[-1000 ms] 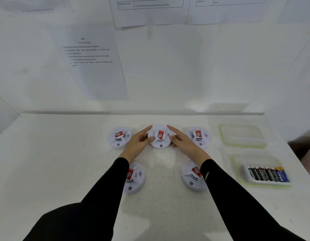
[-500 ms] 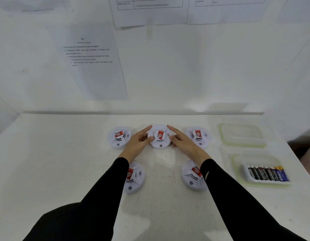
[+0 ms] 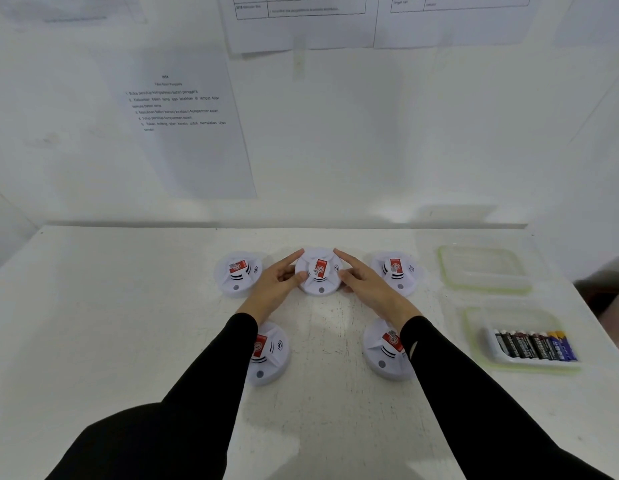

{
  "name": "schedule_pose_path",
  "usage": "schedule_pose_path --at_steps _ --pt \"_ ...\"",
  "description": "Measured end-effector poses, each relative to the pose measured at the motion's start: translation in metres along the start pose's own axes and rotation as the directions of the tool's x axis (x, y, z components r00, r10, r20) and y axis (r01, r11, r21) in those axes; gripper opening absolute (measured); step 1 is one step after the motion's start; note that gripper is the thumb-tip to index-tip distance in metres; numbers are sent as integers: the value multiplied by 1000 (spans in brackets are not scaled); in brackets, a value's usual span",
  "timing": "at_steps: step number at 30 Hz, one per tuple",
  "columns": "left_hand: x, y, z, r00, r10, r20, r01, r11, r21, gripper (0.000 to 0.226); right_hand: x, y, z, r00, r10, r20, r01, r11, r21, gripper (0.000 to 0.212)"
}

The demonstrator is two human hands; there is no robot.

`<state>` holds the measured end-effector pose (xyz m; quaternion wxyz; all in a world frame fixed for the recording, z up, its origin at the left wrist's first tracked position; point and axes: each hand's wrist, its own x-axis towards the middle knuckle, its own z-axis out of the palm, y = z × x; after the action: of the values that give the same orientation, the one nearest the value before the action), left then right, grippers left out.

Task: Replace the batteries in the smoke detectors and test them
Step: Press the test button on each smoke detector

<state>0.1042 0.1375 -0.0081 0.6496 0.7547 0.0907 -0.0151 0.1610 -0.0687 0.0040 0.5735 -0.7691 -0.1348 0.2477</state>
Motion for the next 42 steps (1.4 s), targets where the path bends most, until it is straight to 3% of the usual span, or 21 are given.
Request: schedule_pose_path --at_steps 17,28,37,39,42 --pt "3 -3 -1 997 -55 -51 57 997 44 54 3 1 3 1000 12 -29 -13 999 -49 44" --pt "5 -1 -2 994 -57 -88 86 926 367 41 19 14 3 997 45 -61 -54 986 -158 44" --pt "-1 9 1 997 -50 -65 74 883 464 40 8 1 5 993 112 -26 -114 951 -288 47" --pt "0 13 4 993 -47 -111 92 891 445 45 2 -5 3 997 74 -38 -82 947 -311 46" --pt "-4 30 31 974 152 -169 -76 918 389 38 -15 -5 -9 988 -104 -116 61 942 -330 40"
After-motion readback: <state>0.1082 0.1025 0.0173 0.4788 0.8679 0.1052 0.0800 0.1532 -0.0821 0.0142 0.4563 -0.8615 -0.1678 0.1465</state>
